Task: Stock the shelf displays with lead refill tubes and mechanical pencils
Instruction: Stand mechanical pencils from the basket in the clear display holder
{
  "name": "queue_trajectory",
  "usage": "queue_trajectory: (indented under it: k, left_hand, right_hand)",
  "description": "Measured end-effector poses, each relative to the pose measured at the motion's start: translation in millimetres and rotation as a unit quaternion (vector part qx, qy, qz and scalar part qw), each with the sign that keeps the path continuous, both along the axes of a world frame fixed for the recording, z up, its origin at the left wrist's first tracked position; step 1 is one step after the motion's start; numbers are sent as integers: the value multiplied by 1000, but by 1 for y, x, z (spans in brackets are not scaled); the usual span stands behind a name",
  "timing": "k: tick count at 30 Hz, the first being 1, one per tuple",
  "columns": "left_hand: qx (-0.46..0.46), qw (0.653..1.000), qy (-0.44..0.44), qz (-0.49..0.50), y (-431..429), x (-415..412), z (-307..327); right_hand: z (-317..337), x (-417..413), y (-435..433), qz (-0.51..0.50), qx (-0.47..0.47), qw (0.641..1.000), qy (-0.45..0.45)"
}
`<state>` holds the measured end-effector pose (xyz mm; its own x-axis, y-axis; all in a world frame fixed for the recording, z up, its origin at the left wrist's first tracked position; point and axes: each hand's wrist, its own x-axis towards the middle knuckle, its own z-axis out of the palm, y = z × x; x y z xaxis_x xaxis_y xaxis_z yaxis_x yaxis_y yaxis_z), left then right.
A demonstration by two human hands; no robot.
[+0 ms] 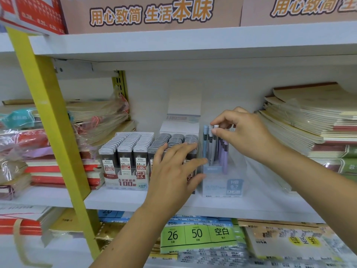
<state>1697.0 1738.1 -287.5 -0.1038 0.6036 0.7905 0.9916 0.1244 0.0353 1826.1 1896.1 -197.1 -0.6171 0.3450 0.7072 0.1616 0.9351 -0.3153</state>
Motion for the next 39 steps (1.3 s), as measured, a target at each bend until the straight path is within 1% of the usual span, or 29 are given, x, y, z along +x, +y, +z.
queue_trajectory:
  k: [4, 8, 13, 14, 15, 17, 19, 20, 21, 23, 25, 26, 28, 30, 32, 35, 37, 39]
  left_hand:
    - [0, 1000, -1, 0, 1, 0, 0]
    - [-8, 1000, -7, -1, 0, -1, -1]
    - [-33, 999, -17, 4, -6, 4, 8]
    - [-25, 1000, -10, 8, -7, 6, 10]
    - [-8, 1000, -3, 10, -10, 9, 11]
    - [52, 999, -1, -6, -18, 14, 5]
    - [107, 993, -21, -38, -32, 20, -14]
    - [112, 992, -35, -47, -41, 24, -32]
    - [100, 992, -51, -49, -51, 28, -52]
    - [45, 993, -96, -42, -72, 37, -103]
    - [-36, 983, -176, -25, -95, 45, -164]
    - [-88, 968, -233, -11, -108, 47, -195]
    - [-198, 919, -341, 19, -134, 48, -254]
    - [-286, 862, -416, 45, -158, 46, -309]
    - [-354, 804, -472, 77, -179, 43, -355]
    - [-430, 715, -541, 101, -201, 40, -409]
    - [-451, 675, -574, 110, -204, 41, -437]
    - [-465, 645, -596, 116, -198, 45, -460]
  right_hand:
    - [-4, 0, 4, -20, 27, 999, -30]
    - [-10, -5, 6, -47, 90, 993, -59]
    - [-6, 0, 4, -52, 15, 995, -83]
    - [-6, 5, 0, -50, 2, 997, -66]
    - [-8, 12, -6, -46, -19, 998, -27]
    - [-16, 30, -26, -15, -74, 994, 82]
    - [-36, 49, -53, 39, -109, 981, 157]
    - [-52, 56, -67, 61, -123, 976, 171]
    - [-72, 61, -79, 80, -139, 972, 170]
    - [-121, 66, -99, 99, -189, 967, 136]
    - [-186, 67, -108, 87, -244, 963, 74]
    - [-225, 67, -111, 68, -266, 961, 27]
    - [-305, 70, -120, 19, -313, 946, -83]
    - [-385, 78, -133, -30, -362, 913, -185]
    - [-452, 89, -149, -67, -398, 871, -279]
    - [-517, 102, -167, -76, -446, 793, -409]
    - [-545, 107, -171, -76, -457, 751, -471]
    - [-565, 109, -172, -73, -456, 728, -506]
